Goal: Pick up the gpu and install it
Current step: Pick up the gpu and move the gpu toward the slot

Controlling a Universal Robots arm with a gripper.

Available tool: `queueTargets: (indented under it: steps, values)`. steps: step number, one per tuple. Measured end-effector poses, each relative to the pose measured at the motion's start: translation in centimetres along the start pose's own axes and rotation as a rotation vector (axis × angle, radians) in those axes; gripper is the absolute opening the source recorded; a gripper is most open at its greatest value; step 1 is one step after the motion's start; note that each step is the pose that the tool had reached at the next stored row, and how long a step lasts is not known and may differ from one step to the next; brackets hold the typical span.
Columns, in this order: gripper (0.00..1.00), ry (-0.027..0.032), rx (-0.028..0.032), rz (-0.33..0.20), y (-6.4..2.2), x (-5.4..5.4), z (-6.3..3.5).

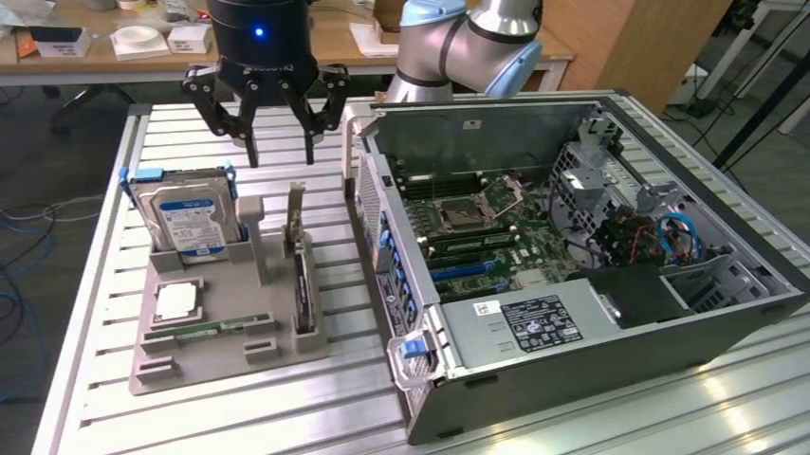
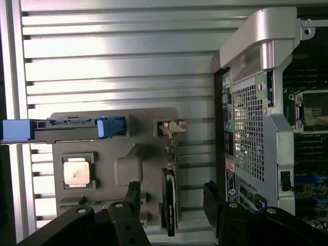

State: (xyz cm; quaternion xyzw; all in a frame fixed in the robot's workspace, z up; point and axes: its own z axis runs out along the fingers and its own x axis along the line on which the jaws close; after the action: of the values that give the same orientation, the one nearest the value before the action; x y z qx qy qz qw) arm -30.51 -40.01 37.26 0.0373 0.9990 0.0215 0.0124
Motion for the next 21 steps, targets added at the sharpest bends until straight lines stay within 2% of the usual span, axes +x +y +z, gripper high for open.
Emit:
queueTargets:
  steps: [21]
  values:
    - [0.61,0.0001,0.0001,0.000,-0.02,0.02,0.55]
